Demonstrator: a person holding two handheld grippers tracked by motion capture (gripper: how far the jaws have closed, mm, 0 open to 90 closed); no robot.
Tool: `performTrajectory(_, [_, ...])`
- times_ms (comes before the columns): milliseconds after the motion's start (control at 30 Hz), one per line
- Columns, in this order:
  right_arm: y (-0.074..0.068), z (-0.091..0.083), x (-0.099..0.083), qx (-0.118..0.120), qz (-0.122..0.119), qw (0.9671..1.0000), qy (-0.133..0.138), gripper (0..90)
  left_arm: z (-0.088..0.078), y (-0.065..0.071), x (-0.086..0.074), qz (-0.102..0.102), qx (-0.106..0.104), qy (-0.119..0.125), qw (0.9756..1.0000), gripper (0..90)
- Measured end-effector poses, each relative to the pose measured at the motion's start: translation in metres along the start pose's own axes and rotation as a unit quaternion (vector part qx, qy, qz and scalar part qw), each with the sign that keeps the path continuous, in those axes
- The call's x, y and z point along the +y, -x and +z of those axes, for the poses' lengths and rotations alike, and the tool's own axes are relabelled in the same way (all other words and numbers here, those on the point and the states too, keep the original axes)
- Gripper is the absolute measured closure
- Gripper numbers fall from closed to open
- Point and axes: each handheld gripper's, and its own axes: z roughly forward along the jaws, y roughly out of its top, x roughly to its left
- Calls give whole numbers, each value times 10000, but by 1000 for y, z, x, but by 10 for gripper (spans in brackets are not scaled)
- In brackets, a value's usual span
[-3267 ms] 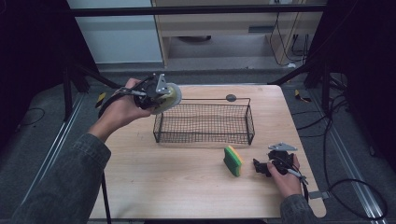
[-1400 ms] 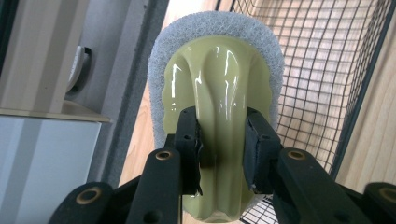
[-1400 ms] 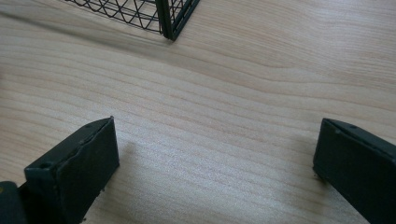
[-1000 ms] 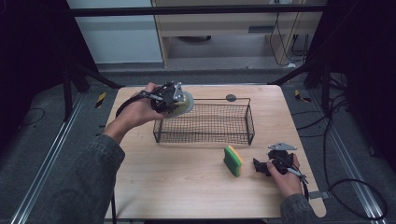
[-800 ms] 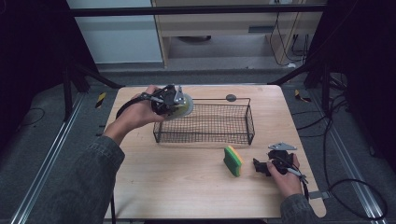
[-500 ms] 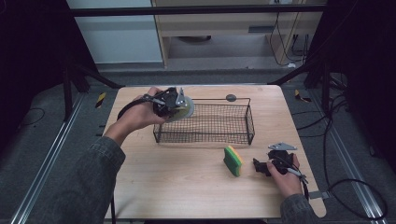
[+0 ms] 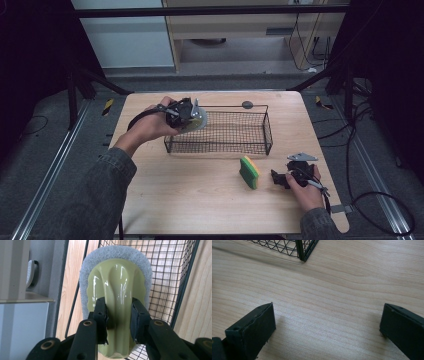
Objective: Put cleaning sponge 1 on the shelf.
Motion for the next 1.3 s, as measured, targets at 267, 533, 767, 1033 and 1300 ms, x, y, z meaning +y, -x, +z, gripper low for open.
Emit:
performTrajectory(267, [0,0,0,1,-3,10000,2,4,5,3,0,77,-40,-39,10000,700])
performTrajectory(533, [0,0,0,2,7,10000,7,4,6,3,-3,74,-78,-57,9999,700])
performTrajectory(767, [0,0,0,3,-4,10000,2,4,10,5,-8,61,-116,-64,9999,700])
performTrajectory(1033, [0,0,0,2,-4,10000,1,4,15,6,-13,45,-156,-113,9998,700])
performTrajectory(1300, [0,0,0,17,20,10000,-4,4,21,8,-13,43,-207,-113,9997,700])
